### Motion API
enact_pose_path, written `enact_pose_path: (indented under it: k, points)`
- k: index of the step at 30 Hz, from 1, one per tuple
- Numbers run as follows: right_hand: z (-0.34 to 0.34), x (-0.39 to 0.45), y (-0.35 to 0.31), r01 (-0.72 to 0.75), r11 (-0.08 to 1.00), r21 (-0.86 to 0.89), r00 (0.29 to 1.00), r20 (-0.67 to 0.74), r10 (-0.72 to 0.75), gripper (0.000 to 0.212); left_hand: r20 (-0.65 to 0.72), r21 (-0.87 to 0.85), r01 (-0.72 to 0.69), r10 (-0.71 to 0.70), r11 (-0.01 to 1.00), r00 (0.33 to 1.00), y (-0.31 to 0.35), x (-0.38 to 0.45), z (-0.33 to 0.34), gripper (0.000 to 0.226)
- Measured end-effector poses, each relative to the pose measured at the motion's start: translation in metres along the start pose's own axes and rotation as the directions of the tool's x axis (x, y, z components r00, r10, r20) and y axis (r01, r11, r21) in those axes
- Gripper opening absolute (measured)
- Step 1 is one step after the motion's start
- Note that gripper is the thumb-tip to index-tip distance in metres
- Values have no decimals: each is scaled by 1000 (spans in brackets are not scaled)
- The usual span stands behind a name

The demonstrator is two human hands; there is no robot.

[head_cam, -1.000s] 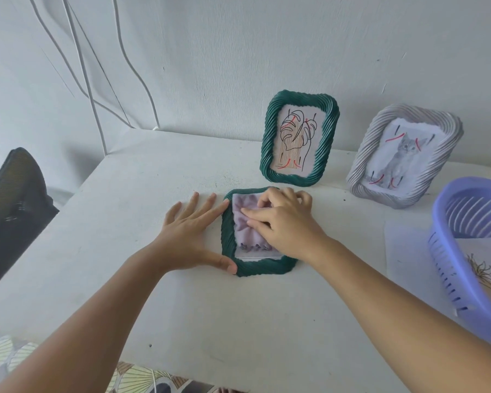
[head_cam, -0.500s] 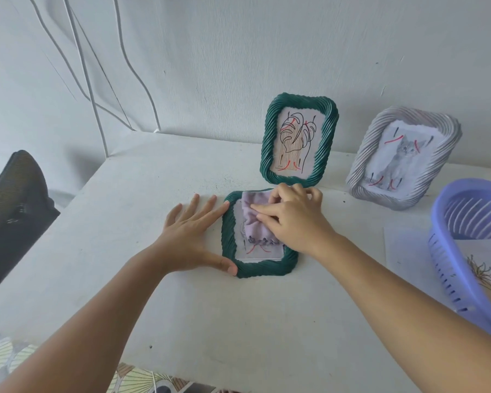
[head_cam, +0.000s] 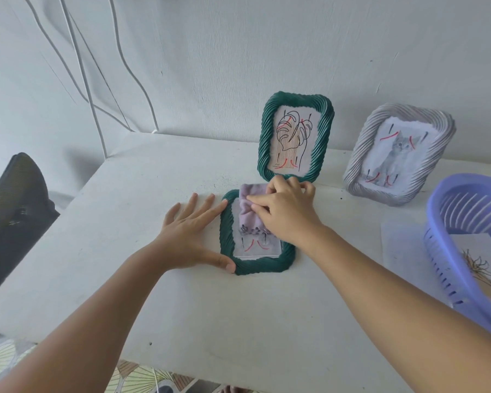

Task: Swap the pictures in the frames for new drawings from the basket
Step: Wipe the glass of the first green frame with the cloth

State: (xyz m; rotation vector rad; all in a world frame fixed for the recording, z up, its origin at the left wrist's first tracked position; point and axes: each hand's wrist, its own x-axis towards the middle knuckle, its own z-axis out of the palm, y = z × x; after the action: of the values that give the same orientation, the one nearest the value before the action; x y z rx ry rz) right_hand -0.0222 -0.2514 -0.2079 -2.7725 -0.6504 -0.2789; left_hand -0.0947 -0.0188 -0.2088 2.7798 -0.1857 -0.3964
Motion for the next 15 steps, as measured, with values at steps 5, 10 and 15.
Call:
enact_pose_path:
  k: [5, 10, 15]
  points:
    - [9, -1, -21, 55, 996, 65, 998, 15, -56, 26, 0, 0, 1, -1, 1000, 1000, 0, 0, -1, 134]
    - [-1, -20, 17, 70, 997, -34, 996, -44, -72, 26, -7, 0, 1, -1, 1000, 1000, -1, 2, 1, 138]
    - [9, -11, -1, -116, 993, 17, 986, -122, 117, 21, -4, -5, 7, -7, 1000, 1000, -1, 2, 1, 138]
